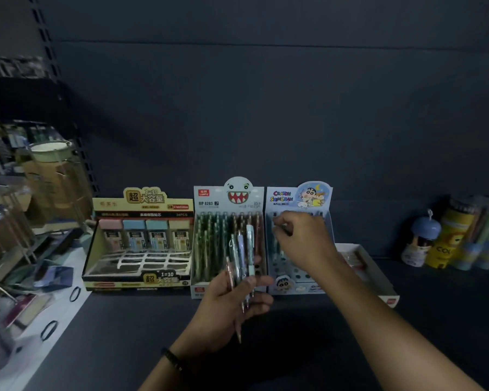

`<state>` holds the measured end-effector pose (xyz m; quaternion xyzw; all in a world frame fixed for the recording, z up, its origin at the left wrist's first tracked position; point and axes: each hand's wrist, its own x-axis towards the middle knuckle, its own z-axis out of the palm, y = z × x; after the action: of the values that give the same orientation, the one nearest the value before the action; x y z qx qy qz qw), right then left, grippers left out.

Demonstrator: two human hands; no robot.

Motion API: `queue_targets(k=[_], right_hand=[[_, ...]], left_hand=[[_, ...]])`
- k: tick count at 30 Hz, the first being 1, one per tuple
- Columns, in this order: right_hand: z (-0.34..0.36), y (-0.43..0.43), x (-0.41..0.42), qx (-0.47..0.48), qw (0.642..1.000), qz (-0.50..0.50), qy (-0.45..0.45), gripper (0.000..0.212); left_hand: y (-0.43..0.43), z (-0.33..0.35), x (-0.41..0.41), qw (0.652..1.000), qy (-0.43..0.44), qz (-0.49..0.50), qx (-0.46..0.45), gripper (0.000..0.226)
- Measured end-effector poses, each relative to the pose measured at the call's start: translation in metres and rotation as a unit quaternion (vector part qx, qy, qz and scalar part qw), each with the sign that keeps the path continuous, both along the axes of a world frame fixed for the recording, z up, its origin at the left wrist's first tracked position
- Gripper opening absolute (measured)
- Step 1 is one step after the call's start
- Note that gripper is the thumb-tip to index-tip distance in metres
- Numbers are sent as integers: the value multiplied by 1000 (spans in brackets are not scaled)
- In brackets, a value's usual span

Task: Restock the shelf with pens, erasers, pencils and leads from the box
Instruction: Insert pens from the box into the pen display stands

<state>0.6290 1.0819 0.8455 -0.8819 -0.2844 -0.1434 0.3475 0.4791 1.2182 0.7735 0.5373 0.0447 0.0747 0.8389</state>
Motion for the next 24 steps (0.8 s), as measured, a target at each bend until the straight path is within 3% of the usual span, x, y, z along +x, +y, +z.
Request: queue_targets(k=[3,6,12,18,24], right_hand=[[3,-5,-17,75,997,12,6,20],[0,-8,-39,159,980,78,89,30],[1,-22,-40,230,956,123,131,43],[12,-41,-20,290,956,15,38,23],[-2,-39,-2,207,977,-24,-44,25]], left_hand=[[-2,1,0,1000,3,-14,1,31],[-5,3,0,999,2,-29,27,30],[-17,9,8,995,-9,-39,87,30],[-22,-7,15,986,2,26,164,26],[-18,-21,17,990,24,33,133,33]])
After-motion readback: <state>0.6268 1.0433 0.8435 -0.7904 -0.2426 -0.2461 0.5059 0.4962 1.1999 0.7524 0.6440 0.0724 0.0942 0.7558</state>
